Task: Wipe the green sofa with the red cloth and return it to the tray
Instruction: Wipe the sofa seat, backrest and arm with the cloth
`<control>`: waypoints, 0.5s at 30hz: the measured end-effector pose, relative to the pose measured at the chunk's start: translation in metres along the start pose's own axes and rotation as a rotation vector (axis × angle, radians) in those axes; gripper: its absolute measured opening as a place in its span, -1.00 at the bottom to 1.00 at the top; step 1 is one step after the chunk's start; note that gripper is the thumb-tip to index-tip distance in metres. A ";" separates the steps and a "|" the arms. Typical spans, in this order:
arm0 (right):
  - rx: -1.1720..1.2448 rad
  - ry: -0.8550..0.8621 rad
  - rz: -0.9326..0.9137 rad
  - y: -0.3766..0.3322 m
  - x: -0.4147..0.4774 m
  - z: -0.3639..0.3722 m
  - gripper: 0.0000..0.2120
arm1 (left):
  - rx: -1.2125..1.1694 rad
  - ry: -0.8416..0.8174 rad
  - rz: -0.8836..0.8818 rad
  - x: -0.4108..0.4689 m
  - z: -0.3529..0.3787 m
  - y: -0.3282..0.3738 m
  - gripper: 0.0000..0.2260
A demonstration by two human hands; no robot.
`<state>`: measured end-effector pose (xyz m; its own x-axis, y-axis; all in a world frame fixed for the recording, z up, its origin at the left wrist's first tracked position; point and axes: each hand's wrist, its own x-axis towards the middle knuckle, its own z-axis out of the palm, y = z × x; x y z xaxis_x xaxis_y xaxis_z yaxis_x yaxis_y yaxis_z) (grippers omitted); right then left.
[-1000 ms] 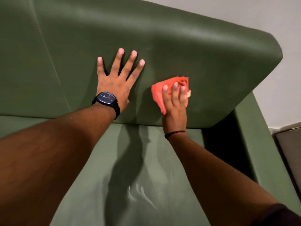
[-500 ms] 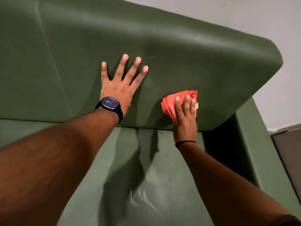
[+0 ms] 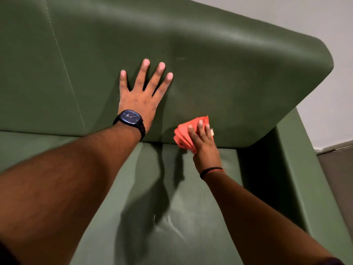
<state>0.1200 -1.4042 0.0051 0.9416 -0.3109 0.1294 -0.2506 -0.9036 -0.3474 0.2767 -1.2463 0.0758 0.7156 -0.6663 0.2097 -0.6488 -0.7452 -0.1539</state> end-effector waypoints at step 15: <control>-0.059 -0.210 0.304 -0.031 -0.131 0.078 -0.38 | -0.326 -0.899 -0.019 -0.250 0.095 0.031 0.28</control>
<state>0.0223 -1.3122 -0.0735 0.8465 -0.5055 -0.1672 -0.5323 -0.7968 -0.2858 0.1024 -1.1051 -0.0733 0.5702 -0.5258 -0.6312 -0.5778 -0.8029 0.1469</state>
